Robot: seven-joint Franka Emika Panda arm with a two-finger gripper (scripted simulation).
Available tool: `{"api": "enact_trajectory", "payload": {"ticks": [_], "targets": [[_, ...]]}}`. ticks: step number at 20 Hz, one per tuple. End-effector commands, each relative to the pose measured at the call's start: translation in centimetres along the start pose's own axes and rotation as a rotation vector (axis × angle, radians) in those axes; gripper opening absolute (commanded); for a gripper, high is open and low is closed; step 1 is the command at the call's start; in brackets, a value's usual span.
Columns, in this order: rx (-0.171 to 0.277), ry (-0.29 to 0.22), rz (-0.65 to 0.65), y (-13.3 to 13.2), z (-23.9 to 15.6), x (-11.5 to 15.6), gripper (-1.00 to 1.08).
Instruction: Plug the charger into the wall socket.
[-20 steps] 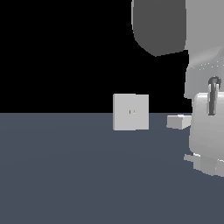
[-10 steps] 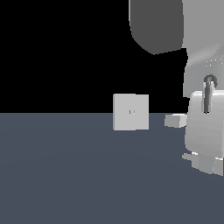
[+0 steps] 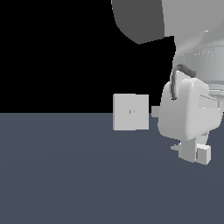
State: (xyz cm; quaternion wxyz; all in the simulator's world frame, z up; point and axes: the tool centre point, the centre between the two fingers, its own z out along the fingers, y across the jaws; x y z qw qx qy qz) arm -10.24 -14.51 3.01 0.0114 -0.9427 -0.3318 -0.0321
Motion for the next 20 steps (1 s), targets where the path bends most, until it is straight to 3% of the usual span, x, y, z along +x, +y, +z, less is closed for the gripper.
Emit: {"api": "enact_trajectory", "payload": {"ticks": [1,20], "targets": [[-0.003,0.001,0.046,-0.5,-0.6,0.7,-1.00],[-0.028,0.001,0.418,-3.3,-5.0,6.7,-1.00]]}}
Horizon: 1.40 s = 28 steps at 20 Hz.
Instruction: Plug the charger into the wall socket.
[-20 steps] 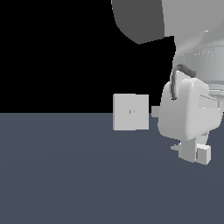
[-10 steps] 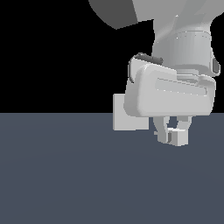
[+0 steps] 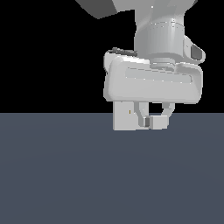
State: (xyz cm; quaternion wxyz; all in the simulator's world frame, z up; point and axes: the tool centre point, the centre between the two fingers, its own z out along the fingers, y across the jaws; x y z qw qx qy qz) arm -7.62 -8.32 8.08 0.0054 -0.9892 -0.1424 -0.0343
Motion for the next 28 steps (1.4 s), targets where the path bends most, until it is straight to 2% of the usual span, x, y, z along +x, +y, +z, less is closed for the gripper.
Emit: {"api": "enact_trajectory", "payload": {"ticks": [1,12,28], "targets": [[-0.003,0.000,0.043,-0.4,-0.5,0.6,-1.00],[-0.011,-0.002,0.148,-1.3,-1.7,2.3,-1.00],[-0.011,-0.002,0.152,-1.3,-1.8,2.5,-1.00]]}}
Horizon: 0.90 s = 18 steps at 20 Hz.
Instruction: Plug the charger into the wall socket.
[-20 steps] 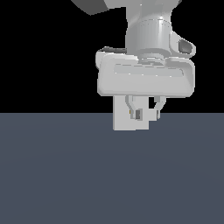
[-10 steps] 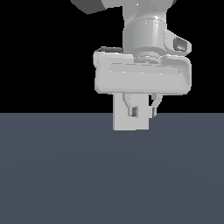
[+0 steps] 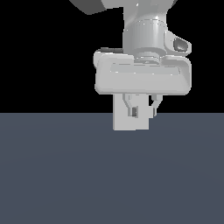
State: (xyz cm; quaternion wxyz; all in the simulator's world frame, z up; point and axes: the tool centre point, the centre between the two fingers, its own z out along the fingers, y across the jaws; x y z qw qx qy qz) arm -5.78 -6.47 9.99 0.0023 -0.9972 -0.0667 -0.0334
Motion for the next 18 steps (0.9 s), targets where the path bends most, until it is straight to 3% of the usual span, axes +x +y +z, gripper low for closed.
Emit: {"api": "enact_trajectory", "payload": {"ticks": [1,18], "targets": [[0.000,0.000,0.000,0.0,0.0,0.2,-1.00],[0.000,0.000,0.000,0.0,0.3,4.9,-1.00]]}}
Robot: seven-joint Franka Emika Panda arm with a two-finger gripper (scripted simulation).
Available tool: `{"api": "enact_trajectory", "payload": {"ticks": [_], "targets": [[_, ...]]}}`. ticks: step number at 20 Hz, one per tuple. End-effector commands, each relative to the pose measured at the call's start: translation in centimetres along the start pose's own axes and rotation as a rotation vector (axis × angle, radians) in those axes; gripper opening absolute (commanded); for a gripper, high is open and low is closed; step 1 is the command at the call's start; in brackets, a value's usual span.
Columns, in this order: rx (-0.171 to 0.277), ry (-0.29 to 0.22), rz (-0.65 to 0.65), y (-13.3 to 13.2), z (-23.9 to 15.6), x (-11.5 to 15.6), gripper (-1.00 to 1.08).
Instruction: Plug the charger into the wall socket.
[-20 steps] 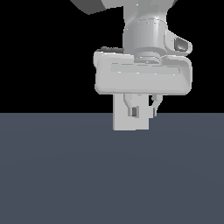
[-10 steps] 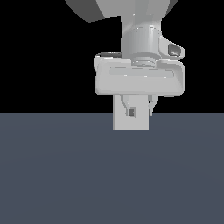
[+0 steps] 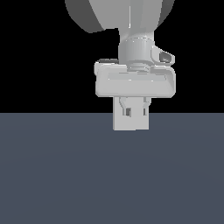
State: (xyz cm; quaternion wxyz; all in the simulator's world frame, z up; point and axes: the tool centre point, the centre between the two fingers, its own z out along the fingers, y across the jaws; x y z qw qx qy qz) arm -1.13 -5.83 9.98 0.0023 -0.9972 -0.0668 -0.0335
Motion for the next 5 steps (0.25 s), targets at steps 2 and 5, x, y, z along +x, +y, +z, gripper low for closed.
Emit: {"api": "enact_trajectory", "payload": {"ticks": [2,5], "targets": [[0.000,0.000,0.000,0.02,0.01,0.32,-1.00],[0.000,0.000,0.000,0.03,0.00,0.24,-1.00]]}}
